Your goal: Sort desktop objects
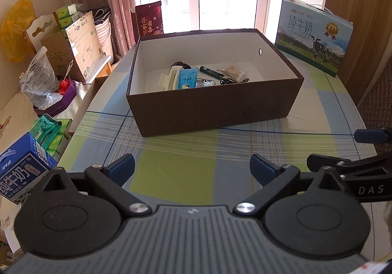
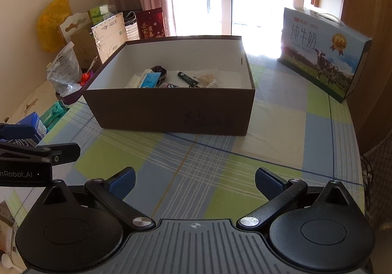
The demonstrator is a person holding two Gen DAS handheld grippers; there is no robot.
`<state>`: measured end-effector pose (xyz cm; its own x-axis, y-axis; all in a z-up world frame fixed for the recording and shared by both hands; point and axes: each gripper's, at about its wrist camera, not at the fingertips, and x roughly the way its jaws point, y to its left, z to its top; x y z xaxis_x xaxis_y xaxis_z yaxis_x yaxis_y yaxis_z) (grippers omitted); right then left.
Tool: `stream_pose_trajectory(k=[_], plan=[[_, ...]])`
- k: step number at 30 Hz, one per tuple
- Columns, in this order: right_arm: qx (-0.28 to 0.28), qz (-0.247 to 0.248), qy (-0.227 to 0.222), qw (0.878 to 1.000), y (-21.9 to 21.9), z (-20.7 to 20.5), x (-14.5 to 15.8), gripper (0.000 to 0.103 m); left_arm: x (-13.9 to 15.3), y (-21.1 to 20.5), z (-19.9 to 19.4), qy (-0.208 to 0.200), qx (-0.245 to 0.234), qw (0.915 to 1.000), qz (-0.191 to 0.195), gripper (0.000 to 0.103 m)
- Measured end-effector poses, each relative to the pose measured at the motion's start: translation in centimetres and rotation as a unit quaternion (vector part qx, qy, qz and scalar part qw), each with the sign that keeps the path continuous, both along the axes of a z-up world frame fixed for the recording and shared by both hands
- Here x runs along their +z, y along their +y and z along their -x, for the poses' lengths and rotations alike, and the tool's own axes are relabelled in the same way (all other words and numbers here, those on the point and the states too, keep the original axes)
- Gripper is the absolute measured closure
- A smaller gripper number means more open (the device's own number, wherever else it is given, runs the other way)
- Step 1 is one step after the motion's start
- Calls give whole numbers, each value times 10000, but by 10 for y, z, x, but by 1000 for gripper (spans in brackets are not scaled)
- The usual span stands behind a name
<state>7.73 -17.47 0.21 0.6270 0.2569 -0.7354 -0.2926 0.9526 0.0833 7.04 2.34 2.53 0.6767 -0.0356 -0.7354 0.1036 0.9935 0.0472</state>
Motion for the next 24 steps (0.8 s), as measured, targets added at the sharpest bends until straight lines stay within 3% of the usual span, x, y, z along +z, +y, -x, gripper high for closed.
stream_pose_trajectory(k=[24], plan=[[-31,58,130,9999,3,-1,-8,2,-4,0,-4,-63,-2,10000,-34,4]])
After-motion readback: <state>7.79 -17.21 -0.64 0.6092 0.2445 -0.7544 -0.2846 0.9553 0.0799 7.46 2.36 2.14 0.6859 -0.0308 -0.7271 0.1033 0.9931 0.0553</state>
